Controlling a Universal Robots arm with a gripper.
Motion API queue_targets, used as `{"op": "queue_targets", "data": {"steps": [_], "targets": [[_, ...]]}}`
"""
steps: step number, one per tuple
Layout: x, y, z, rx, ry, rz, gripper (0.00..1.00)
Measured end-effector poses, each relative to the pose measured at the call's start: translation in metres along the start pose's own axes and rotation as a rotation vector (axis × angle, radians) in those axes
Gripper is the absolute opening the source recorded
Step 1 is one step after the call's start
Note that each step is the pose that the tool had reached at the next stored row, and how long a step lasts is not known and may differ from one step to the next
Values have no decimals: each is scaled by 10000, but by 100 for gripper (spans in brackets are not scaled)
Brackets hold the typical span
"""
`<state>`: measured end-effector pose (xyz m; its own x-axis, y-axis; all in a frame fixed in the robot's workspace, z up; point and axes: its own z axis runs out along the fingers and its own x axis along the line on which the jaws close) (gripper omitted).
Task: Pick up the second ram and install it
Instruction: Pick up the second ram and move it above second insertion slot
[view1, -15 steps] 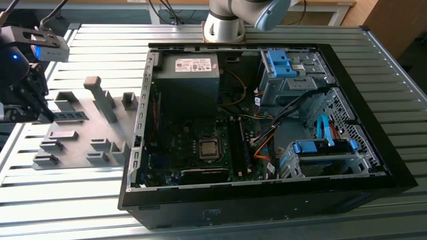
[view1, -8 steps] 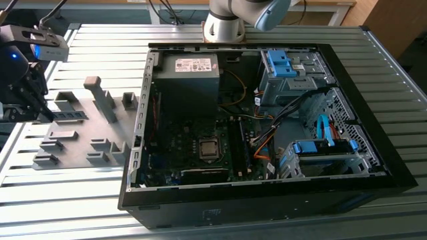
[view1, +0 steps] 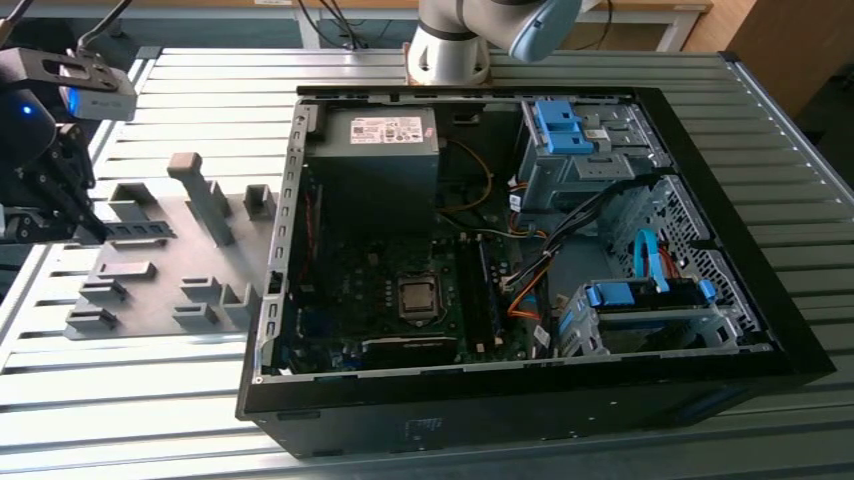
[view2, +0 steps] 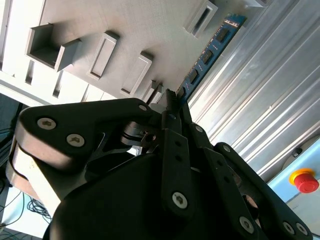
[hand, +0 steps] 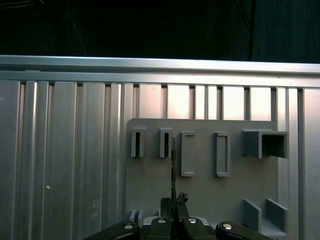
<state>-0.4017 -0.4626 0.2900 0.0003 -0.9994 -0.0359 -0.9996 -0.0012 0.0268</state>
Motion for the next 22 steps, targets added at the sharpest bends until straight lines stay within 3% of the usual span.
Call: {"op": "queue_targets", "data": {"steps": [22], "targets": [[-3, 2, -69, 0, 0, 0, 14]]}}
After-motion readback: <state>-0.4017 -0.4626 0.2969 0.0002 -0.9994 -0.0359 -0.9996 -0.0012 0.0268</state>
